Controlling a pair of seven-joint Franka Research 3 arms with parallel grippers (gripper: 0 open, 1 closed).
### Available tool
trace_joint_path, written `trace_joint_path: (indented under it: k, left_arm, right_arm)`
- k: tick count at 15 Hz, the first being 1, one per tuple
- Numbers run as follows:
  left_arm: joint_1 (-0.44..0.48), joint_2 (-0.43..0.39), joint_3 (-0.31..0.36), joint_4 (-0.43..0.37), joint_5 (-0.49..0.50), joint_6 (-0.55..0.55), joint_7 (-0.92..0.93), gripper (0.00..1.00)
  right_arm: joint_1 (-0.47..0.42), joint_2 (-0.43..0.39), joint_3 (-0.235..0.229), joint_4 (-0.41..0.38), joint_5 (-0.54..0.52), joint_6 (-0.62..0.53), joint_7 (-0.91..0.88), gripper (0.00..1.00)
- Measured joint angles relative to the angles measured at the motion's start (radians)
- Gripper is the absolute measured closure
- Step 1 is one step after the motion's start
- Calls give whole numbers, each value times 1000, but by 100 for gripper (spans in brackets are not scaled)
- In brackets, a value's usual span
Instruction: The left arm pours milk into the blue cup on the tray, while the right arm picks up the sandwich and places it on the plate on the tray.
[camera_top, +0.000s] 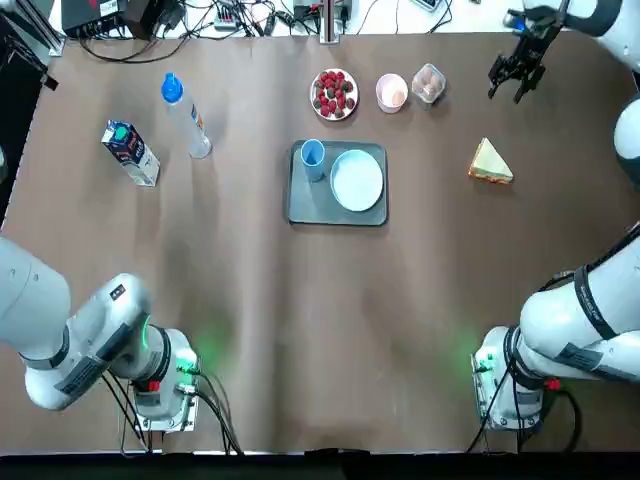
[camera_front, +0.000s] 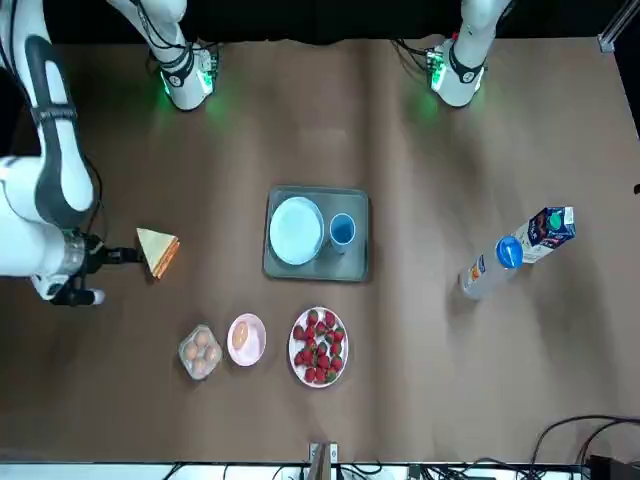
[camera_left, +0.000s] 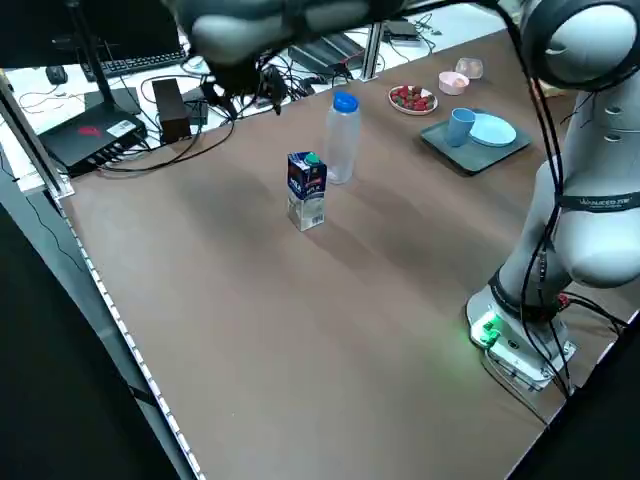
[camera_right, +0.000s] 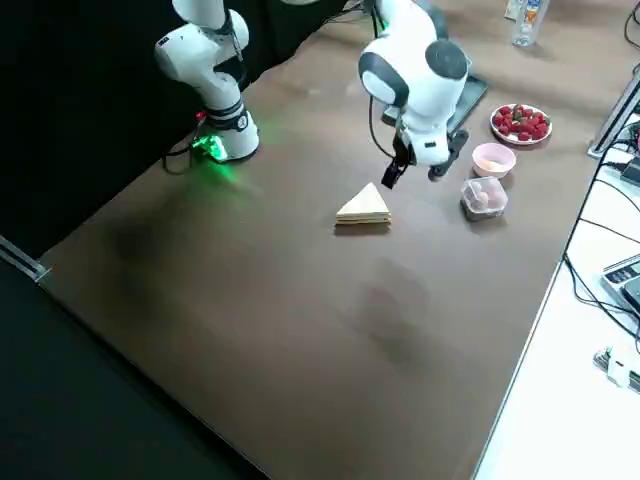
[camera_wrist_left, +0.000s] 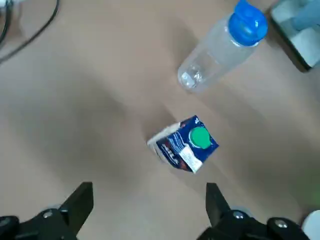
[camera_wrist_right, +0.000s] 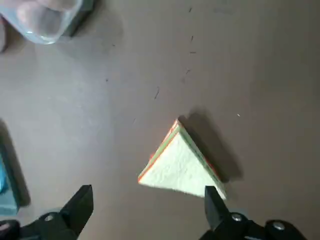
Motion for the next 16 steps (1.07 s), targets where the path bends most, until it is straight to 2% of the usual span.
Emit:
trace_joint_path:
  k: [3, 4, 7, 9, 11, 16]
  left_arm:
    - [48, 87, 1, 2, -111, 22, 263, 0]
    - [64, 123, 2, 3, -151, 29, 348, 0]
    - [99, 218, 3, 12, -242, 35, 561, 0]
    - [114, 266, 4, 15, -294, 35, 685, 0]
    - [127, 312, 4, 16, -332, 35, 759, 0]
    - [135, 441, 5, 16, -480, 35, 804, 0]
  right_arm:
    - [2, 64, 0, -7, -62, 49, 50, 4]
    - [4, 84, 0, -8, -92, 59, 81, 7]
    - [22, 137, 2, -9, -196, 94, 184, 10]
    - [41, 161, 2, -9, -218, 120, 228, 11]
    - [51, 173, 2, -9, -220, 128, 242, 11]
    - [50, 189, 0, -9, -220, 132, 245, 14]
